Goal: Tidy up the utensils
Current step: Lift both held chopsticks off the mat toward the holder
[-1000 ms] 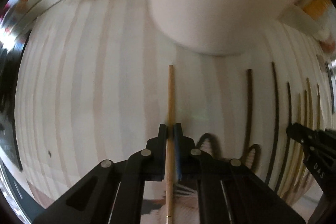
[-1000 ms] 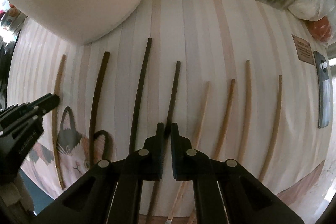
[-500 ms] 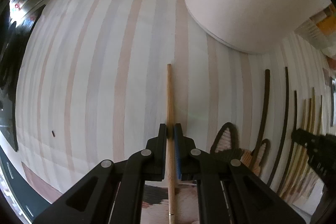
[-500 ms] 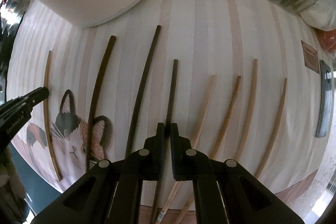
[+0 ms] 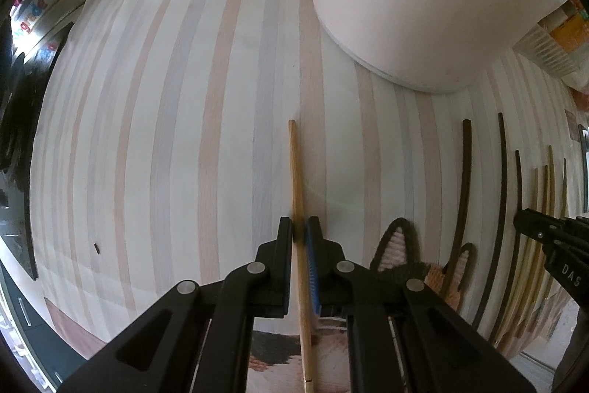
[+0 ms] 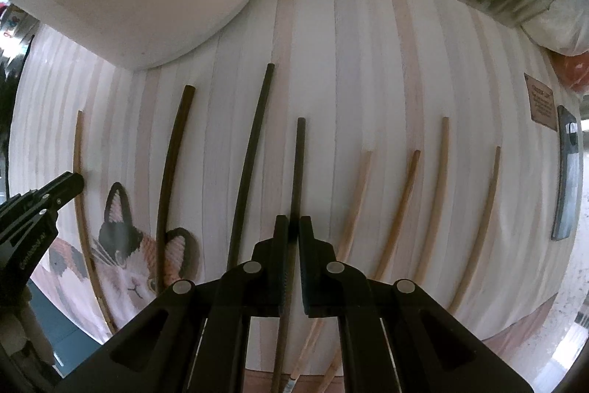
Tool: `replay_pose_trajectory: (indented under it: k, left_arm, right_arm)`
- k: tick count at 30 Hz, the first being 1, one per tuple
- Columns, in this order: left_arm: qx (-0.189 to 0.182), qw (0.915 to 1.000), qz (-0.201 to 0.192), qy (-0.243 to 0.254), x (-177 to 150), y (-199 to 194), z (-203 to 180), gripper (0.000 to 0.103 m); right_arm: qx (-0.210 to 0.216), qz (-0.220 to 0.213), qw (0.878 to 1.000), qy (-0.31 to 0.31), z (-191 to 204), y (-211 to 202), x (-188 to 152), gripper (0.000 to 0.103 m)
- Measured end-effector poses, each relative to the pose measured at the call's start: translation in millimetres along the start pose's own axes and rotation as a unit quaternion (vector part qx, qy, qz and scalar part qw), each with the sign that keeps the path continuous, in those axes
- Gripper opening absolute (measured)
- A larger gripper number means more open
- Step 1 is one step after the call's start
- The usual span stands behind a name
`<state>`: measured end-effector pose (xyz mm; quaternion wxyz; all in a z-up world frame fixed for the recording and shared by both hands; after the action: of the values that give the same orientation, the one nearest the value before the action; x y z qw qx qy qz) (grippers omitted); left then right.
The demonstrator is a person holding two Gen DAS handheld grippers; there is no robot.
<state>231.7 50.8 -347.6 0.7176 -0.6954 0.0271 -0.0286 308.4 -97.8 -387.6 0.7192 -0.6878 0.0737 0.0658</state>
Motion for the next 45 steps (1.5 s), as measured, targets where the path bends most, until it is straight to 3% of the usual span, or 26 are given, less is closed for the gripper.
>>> replay_pose_trajectory:
  k: [9, 18, 36, 45]
  left_arm:
    - [0.012, 0.9999, -0.008, 0.008, 6.2, -2.1, -10.5, 0.005]
    - [-0.001, 0.9999, -0.014, -0.004, -9.2, -13.4, -2.4, 0.004]
    - [-0.035, 0.9930, -0.113, 0.000, -27.0, -106.5, -3.0, 0.004]
    - [-0.043, 0.9896, -0.137, 0.010, -26.1, -125.4, -5.1, 0.004]
  right_arm:
    - [-0.021, -0.025, 0.999, -0.005, 14.4, -6.7, -9.1, 0.006]
    - [0.060, -0.058, 0.996, 0.044, -5.0, -22.5, -23.7, 0.005]
    - [0.094, -0.163, 0.981, 0.036, -5.7, -105.8, -65.1, 0.005]
    - [0.104, -0.194, 0.975, 0.032, -6.1, -129.1, -57.1, 0.004]
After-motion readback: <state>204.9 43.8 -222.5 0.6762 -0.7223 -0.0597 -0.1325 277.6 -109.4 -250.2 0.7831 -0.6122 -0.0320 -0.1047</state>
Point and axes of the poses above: each gripper's, at about its wrist camera, not at the fingertips, and y roughly the way its jaws point, z to its left, x to its top, the point moved 3 cm from there along y, roughly the way its jaws point, and after that the axes turned 10 degrees about z, right-handed, at the moved point
